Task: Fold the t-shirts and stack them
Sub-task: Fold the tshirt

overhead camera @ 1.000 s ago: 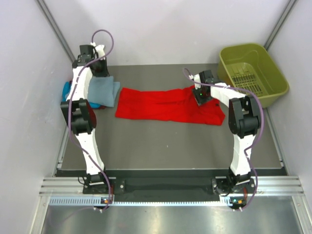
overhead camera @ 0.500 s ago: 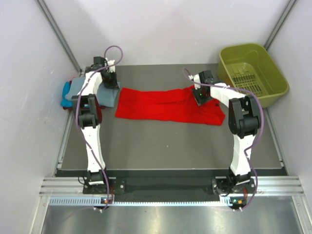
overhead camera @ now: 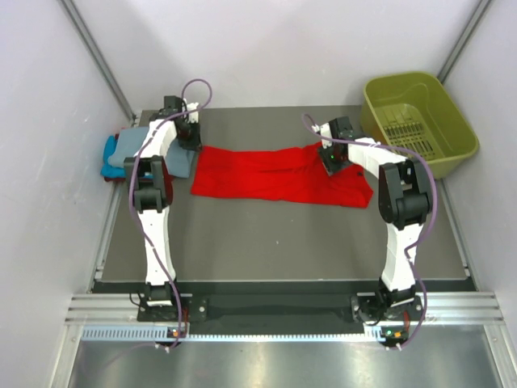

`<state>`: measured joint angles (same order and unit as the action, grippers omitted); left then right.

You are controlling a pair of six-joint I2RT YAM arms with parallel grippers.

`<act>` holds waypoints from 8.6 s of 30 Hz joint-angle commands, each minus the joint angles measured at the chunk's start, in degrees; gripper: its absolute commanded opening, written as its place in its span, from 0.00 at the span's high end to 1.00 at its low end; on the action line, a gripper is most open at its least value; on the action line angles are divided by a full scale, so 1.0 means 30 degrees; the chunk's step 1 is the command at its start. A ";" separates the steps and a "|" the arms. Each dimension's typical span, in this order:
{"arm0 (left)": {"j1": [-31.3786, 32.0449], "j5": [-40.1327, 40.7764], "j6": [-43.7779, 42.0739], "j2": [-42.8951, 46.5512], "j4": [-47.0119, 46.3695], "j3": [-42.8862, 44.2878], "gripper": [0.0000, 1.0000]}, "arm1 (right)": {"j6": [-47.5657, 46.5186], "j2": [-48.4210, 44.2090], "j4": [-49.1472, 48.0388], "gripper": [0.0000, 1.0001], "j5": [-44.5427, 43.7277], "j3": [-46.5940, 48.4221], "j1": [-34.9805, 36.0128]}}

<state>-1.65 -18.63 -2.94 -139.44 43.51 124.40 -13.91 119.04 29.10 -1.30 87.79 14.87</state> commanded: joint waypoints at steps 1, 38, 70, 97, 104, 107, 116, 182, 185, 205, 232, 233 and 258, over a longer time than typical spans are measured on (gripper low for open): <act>-0.0270 0.0555 -0.0221 -0.0015 -0.0323 -0.0275 1.00 | -0.0050 -0.0306 -0.0619 0.57 -0.0152 -0.0025 0.0287; -0.3963 0.2614 -0.2768 -0.0339 -0.0031 0.1043 1.00 | -0.0226 -0.0511 -0.0648 0.57 -0.0474 -0.0112 0.0725; 0.0374 -0.3399 -0.0983 0.6753 0.0820 -0.4932 0.01 | 0.1209 -0.2416 -0.0824 0.55 -0.0973 -0.0023 -0.0885; 0.1605 0.0056 -0.1628 0.0043 0.1260 -0.1533 0.01 | 0.2554 0.2006 -0.0648 0.51 0.0346 0.2932 -0.1823; 0.1751 0.0965 -0.1919 0.2410 0.1522 -0.5131 0.01 | 0.2792 0.4671 -0.0355 0.48 0.1517 0.6530 -0.2116; 0.1926 0.1288 -0.2037 0.3582 0.1698 -0.6683 0.01 | 0.2617 0.5727 -0.0297 0.48 0.1781 0.7966 -0.2145; 0.3185 0.2985 -0.1628 0.6661 0.1495 -1.0849 0.01 | 0.2235 0.8100 0.0641 0.48 0.2455 1.2394 -0.2350; 0.1458 0.2080 -0.3913 0.3616 0.4511 -0.6981 1.00 | 0.2851 0.4379 0.2340 0.46 0.2016 0.6564 -0.2965; 0.1458 0.2080 -0.3971 0.4348 0.4628 -0.8007 1.00 | 0.2938 0.5168 0.2224 0.46 0.1928 0.7766 -0.2966; 0.3946 0.2109 -0.3796 0.7952 0.4834 -1.4014 1.00 | 0.2207 0.9448 0.1199 0.41 0.2689 1.5443 -0.2497; 0.5882 0.1849 -0.4146 0.8687 0.5301 -0.6633 0.74 | 0.1210 0.5671 -0.1352 0.37 0.2338 1.2925 -0.1677; 0.5882 0.1005 -0.4147 0.8541 0.5448 -0.6603 0.82 | 0.1181 0.5670 -0.1235 0.37 0.2338 1.2838 -0.1677; 0.6468 -0.1319 -0.3972 0.5172 0.4488 -0.9558 1.00 | 0.2265 0.6958 -0.0152 0.37 0.2133 1.2219 -0.1618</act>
<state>17.78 -22.04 -15.07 -123.33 61.80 97.32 -8.01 139.81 28.67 5.63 121.62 9.39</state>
